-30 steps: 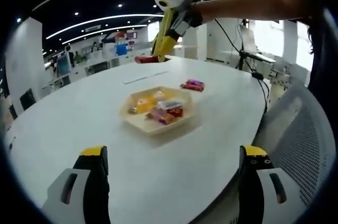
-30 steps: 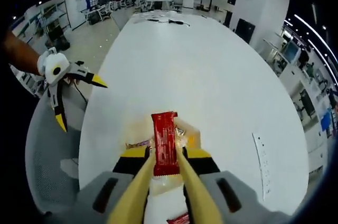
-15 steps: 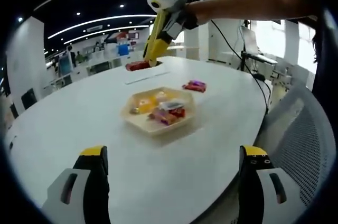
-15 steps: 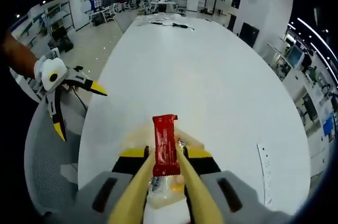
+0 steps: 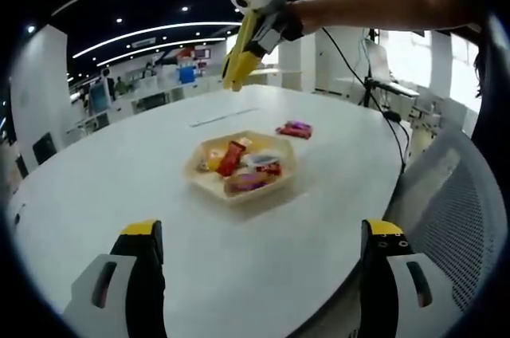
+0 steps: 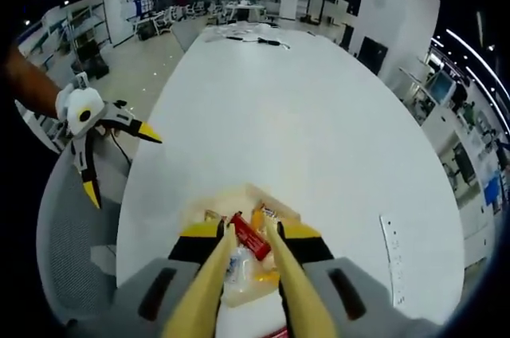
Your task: Place the target food into the container with the food tongs after gripping and lifting it, then release it inside without dropping or visibly crushing the food.
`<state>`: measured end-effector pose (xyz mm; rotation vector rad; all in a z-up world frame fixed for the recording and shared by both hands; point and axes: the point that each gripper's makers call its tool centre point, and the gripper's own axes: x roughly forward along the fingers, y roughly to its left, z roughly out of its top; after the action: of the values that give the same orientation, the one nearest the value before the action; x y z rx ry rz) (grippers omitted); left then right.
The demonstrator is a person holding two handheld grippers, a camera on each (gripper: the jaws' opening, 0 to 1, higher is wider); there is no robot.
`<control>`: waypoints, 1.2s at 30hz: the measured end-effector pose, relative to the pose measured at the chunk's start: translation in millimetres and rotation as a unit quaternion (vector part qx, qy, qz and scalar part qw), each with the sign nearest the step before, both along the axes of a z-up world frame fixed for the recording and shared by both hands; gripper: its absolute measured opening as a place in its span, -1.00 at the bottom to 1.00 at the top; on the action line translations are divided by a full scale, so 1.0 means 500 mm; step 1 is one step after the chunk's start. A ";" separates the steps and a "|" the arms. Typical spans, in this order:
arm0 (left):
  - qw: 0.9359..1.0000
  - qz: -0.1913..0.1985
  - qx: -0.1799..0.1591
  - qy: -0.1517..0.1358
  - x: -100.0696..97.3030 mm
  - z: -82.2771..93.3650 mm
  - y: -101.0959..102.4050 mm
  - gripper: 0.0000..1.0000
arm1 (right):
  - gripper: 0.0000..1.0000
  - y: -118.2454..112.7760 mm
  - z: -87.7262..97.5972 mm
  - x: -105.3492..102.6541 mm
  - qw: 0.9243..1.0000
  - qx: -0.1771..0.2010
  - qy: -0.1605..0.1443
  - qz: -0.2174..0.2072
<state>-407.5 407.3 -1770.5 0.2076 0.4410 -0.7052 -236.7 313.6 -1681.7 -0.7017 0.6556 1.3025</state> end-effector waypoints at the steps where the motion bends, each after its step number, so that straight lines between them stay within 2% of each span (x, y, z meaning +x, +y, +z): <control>1: 1.000 0.000 -0.001 0.000 0.000 0.000 0.000 0.99 | -0.49 -0.002 0.003 0.000 1.000 0.002 -0.002 0.000; 7: 1.000 0.002 -0.001 -0.001 0.001 0.001 0.001 0.99 | -0.49 -0.027 0.019 0.006 1.000 0.005 -0.012 -0.010; 13: 1.000 0.000 0.001 -0.001 0.000 0.001 0.000 0.99 | -0.48 -0.072 0.016 0.012 0.999 0.004 -0.013 -0.029; 29: 1.000 -0.004 0.001 0.005 -0.003 -0.004 -0.003 0.99 | -0.46 -0.227 0.011 0.013 0.996 0.005 -0.004 -0.094; 36: 1.000 -0.004 0.002 0.005 -0.003 -0.005 -0.002 0.99 | -0.45 -0.297 0.005 0.021 0.992 0.001 -0.004 -0.129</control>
<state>-408.9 406.5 -1773.0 0.2098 0.4520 -0.7141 -226.1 164.8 -1679.4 -0.5987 0.7134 1.0621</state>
